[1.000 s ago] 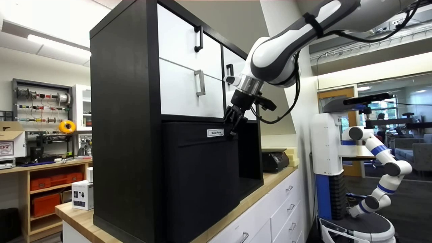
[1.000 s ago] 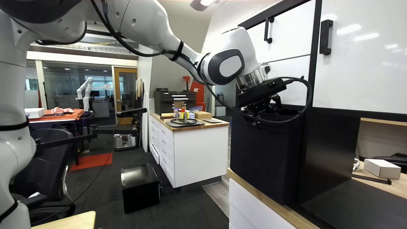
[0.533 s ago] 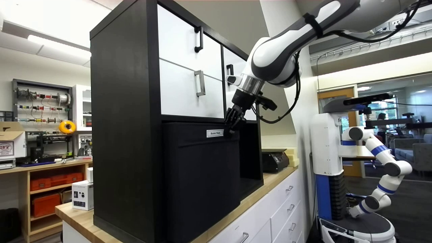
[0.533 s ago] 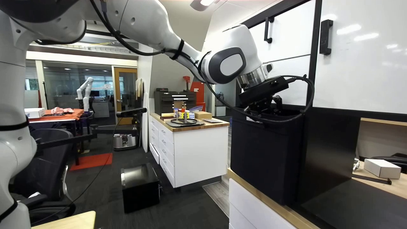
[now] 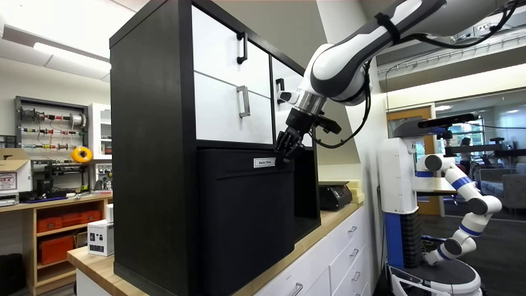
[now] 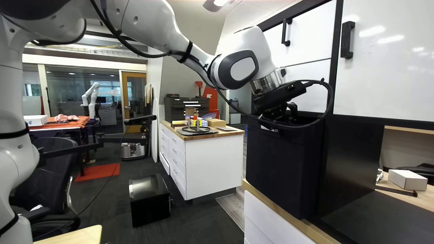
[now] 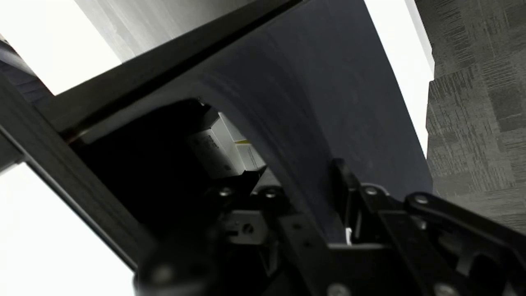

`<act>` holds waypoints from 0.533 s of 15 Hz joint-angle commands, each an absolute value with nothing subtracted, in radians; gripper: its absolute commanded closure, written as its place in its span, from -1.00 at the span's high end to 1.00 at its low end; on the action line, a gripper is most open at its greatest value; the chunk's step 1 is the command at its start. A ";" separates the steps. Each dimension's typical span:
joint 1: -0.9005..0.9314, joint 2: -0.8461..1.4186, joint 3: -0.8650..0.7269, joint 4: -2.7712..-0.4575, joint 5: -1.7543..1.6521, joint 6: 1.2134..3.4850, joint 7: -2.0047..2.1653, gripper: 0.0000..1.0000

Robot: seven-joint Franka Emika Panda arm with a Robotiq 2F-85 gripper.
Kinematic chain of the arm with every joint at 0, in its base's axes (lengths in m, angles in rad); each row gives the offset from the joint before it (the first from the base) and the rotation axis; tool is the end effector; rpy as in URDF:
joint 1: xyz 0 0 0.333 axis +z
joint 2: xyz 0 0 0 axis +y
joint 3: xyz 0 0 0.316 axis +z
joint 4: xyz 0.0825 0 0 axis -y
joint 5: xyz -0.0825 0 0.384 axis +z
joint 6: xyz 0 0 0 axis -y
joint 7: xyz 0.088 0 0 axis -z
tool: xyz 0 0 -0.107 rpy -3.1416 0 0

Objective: Open black lower drawer of the cabinet

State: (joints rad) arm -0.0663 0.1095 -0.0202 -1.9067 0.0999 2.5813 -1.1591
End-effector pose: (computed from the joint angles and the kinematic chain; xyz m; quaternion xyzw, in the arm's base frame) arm 0.6277 -0.0557 0.5038 0.8413 0.4619 0.2473 0.1330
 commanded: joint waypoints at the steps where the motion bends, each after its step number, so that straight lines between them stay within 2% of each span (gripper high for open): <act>1: -0.091 0.013 -0.023 -2.040 0.123 2.585 -1.205 -0.90; 8: -0.090 -0.078 -0.051 -2.151 0.133 2.586 -1.234 -0.90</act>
